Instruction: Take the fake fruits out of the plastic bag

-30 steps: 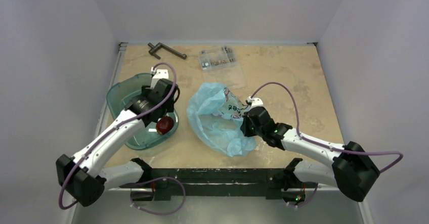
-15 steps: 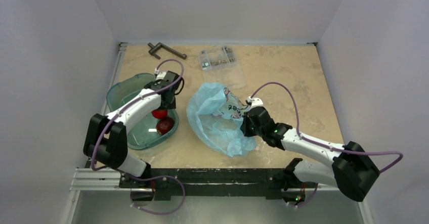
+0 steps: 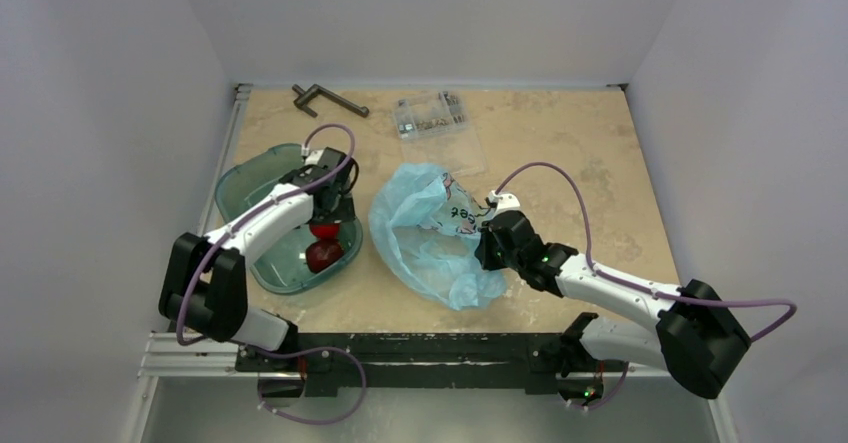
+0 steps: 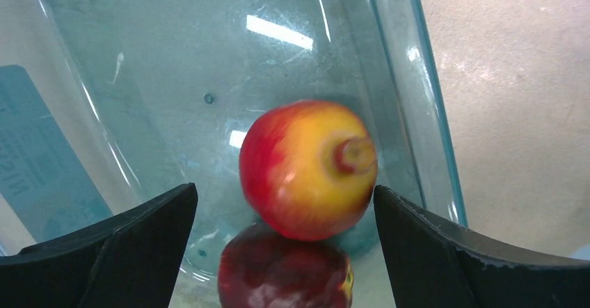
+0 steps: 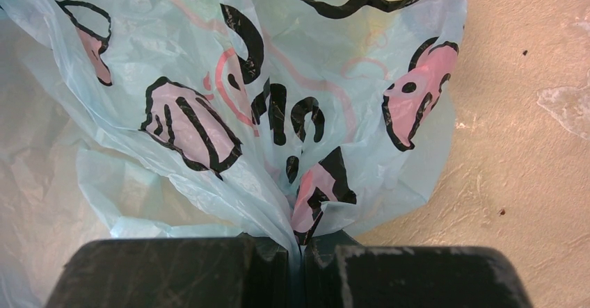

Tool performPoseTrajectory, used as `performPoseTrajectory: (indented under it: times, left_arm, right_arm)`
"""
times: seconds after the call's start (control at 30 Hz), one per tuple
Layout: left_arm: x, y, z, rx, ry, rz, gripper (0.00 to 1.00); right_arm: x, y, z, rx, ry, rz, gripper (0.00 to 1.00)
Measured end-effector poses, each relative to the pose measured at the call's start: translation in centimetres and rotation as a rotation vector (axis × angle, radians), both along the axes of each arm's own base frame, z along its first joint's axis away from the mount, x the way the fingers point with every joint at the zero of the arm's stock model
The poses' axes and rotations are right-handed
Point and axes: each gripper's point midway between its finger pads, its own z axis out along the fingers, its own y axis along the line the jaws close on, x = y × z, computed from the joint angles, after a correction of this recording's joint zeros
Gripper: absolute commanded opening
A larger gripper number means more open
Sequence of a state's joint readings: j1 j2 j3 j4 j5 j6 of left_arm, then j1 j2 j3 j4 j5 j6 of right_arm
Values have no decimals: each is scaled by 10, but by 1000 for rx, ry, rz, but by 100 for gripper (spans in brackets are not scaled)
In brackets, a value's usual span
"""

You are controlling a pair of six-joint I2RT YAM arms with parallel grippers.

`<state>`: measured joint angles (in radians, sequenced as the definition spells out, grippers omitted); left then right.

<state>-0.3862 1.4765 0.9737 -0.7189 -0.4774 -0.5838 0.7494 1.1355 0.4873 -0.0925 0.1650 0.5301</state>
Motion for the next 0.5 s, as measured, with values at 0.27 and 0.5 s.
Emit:
performPoseTrajectory:
  times: [0.27,0.5]
  left_arm:
    - [-7,-1,44,-72,-121,-10,100]
    - [-25,-40,90,-336,-223,-166,95]
  right_arm:
    - [0,0,-1,-1,1,0,0]
    - [-1,-1,-1,-2,1,2,0]
